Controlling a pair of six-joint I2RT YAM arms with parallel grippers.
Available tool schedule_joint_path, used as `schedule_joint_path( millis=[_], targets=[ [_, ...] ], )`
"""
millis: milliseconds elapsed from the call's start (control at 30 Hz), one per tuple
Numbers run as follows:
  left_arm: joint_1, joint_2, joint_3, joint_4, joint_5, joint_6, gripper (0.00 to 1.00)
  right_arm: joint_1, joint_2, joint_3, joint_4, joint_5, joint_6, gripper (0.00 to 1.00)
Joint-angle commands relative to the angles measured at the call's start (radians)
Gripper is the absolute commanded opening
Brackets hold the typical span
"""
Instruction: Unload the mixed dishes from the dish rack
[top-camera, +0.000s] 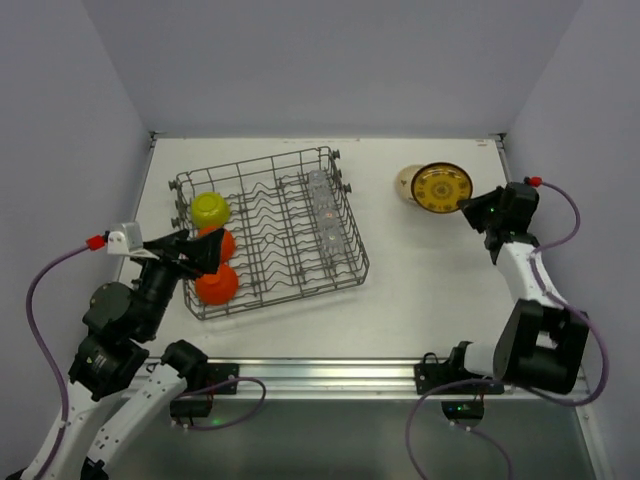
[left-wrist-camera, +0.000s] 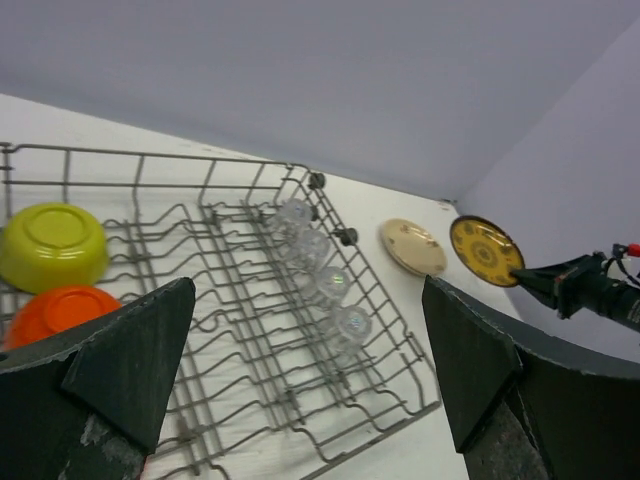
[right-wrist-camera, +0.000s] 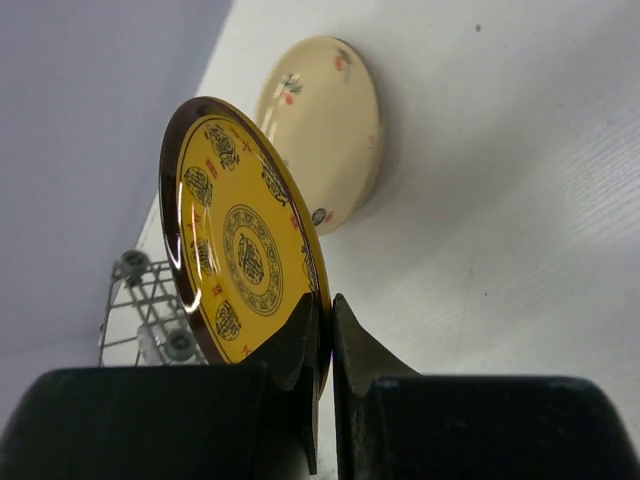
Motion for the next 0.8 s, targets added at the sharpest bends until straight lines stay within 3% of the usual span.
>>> schedule_joint_path(
  millis=[0, 100, 200, 433, 767],
  targets=[
    [-0.002, -0.041, -0.082, -0.109, -0.141, 0.146, 1.0, -0.003, 0.198, 0.107, 0.106, 0.037, 0.144, 0.0],
    [-0.002, -0.079, -0.137, -0.143, -0.184, 0.157, 1.0, -0.003, 0.374, 0.302, 0.032, 0.069, 0.144, 0.0],
    [-0.002, -0.152, -0.189, -0.108, -0.169, 0.157, 1.0, -0.004, 0.497, 0.382, -0.012, 0.073, 0.142, 0.0],
    [-0.002, -0.274, -0.205, -0.112, -0.179, 0.16, 1.0, 0.058, 0.611, 0.537, -0.088, 0.126, 0.064, 0.0],
    [-0.002, -0.286, -0.211, -0.103, -0.161, 0.165, 1.0, 0.094, 0.655, 0.525, -0.107, 0.172, 0.075, 0.04]
  ],
)
